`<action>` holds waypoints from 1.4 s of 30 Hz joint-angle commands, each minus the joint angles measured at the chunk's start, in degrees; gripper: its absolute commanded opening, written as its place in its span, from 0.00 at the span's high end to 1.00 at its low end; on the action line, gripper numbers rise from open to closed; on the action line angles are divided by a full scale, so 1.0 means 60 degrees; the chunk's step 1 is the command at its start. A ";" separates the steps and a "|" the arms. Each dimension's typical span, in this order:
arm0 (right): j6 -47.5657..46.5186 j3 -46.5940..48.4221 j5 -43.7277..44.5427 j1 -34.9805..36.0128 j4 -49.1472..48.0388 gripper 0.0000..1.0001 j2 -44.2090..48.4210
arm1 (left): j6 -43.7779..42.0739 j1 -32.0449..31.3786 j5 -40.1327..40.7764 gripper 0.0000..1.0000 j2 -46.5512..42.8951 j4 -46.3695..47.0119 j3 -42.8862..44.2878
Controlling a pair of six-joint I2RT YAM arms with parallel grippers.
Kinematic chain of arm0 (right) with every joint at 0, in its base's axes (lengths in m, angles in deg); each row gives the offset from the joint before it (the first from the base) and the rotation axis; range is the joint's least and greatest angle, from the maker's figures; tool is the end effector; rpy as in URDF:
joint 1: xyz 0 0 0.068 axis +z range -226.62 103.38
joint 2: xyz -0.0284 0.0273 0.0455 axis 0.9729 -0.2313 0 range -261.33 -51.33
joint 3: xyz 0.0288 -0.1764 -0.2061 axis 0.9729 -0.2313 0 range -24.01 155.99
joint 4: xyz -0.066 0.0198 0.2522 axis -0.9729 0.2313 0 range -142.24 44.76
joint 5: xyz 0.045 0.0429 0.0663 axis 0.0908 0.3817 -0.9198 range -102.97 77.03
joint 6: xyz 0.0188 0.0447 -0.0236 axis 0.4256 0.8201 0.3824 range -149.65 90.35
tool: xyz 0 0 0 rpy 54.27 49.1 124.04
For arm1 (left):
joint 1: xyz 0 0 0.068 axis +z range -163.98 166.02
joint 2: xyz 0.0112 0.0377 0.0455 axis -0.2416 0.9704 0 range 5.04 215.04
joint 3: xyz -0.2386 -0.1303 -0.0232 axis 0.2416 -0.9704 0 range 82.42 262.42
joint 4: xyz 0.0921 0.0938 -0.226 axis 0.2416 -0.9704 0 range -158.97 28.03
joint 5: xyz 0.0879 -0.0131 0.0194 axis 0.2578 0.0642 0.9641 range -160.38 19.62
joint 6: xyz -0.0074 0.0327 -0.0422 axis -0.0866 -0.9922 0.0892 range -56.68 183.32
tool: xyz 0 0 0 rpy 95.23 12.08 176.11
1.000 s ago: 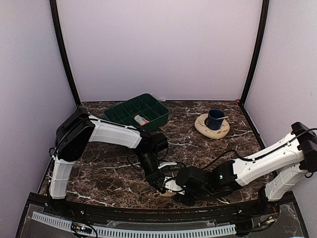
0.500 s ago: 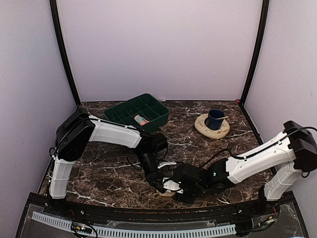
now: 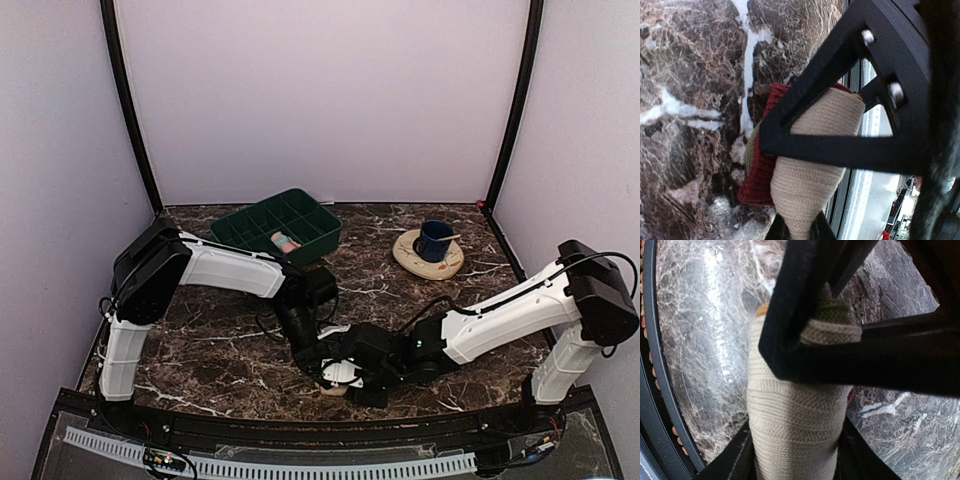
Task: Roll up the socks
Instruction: Pick up the sock from the center of the board, then move the storage box to the center of the board.
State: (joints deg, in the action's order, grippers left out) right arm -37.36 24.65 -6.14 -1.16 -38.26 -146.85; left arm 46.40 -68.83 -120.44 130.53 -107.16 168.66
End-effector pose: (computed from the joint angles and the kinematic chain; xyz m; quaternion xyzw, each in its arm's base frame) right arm 0.0818 0.2991 0.1430 -0.6301 0.7325 0.0922 0.2408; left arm 0.2139 -0.3513 0.1234 -0.5471 -0.7212 0.4139 0.0957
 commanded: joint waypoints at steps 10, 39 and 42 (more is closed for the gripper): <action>0.0022 0.0543 -0.0745 -0.0318 0.0292 0.93 -0.0528 | 0.0125 -0.0066 0.0714 0.90 0.0142 -0.0194 0.0000; 0.1945 0.0175 -0.0295 -0.0343 0.0245 1.00 0.0243 | 0.5135 0.2969 0.2661 0.46 -0.5350 0.4994 -0.3672; 0.2228 0.0255 0.0051 -0.0345 0.0290 1.00 0.0331 | 0.5642 0.3682 0.3802 0.39 -0.5973 0.5250 -0.3957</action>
State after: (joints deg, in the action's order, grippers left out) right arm -27.28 26.40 -8.93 -2.95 -36.86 -146.99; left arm 73.85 -51.13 -106.61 100.04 -80.69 147.13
